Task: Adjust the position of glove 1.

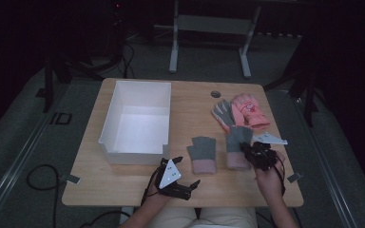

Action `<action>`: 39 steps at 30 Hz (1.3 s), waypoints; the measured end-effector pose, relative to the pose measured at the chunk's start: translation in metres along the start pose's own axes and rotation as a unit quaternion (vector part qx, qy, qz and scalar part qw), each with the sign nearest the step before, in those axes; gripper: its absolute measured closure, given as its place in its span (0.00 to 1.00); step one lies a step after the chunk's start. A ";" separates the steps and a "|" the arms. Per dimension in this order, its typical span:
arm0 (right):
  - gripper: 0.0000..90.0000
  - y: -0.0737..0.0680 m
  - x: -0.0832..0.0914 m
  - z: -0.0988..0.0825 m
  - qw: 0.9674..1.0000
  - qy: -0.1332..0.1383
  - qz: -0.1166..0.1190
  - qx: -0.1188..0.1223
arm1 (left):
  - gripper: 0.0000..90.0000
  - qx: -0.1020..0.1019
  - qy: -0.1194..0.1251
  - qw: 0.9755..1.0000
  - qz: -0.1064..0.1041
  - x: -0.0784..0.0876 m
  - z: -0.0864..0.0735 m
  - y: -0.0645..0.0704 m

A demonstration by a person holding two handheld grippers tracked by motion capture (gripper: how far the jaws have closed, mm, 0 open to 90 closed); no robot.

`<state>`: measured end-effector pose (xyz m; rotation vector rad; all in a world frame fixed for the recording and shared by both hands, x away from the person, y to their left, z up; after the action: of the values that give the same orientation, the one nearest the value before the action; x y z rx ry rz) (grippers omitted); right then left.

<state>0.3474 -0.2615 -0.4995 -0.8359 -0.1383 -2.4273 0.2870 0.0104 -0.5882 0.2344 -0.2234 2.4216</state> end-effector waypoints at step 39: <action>0.87 -0.061 -0.108 -0.016 0.993 -0.077 0.090 0.003 | 0.00 0.001 -0.006 1.000 -0.004 0.000 0.000 0.000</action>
<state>0.3757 -0.1628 -0.5715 -0.9894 -0.1233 -2.1933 0.2872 0.0102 -0.5883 0.2500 -0.2243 2.4127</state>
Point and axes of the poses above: each handheld gripper's, and its own axes: x roughly backward along the jaws, z roughly out of its top, y roughly to its right, the point moved 3 cm from there along -x, roughly forward along the jaws, and after that the axes turned 12 degrees about z, right-handed, at the moved point
